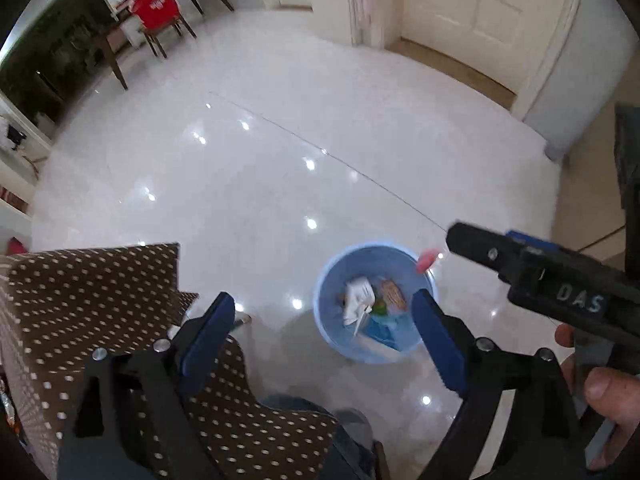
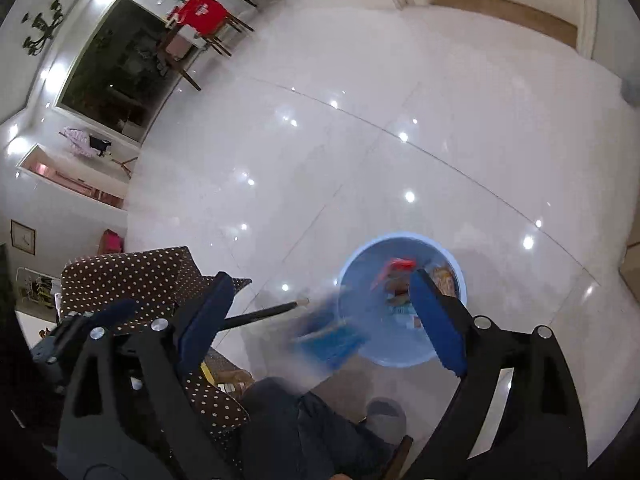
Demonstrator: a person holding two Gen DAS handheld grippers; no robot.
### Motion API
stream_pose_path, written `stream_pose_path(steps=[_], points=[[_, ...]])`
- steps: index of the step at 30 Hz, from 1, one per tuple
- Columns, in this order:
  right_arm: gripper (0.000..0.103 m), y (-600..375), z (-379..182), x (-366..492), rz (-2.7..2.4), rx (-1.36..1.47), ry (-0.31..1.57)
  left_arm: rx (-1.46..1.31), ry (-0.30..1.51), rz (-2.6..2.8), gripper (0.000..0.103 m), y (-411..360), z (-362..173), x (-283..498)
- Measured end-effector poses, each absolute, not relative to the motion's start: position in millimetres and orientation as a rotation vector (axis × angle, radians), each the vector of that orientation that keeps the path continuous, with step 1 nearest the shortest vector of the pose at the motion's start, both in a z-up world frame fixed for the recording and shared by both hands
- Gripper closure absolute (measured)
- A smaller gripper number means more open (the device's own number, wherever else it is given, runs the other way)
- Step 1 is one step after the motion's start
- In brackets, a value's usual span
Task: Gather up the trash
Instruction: 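Carry the carton and wrapper over the blue bucket and open both tools, then swing both open tools back over the table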
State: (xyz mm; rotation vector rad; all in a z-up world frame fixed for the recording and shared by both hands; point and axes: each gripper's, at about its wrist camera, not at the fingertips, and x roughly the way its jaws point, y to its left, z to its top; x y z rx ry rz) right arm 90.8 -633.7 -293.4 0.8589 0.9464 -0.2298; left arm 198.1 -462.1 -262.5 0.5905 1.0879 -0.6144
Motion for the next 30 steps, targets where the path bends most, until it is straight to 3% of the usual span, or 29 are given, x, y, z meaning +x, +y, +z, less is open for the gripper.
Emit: stream_pose_path(steps=[4, 14, 30], points=[[0.006, -635, -291, 84, -0.256, 0.85, 0.938, 0.536, 1.066, -0.604, 0.015, -450, -248, 200], [0.006, -623, -254, 73, -0.319, 0.769, 0.885, 0.408, 0.976, -0.604, 0.015, -414, -194, 184], [0.006, -525, -118, 72, -0.189, 0.578, 0.676, 0.215, 0.717, -0.58, 0.012, -296, -79, 148]])
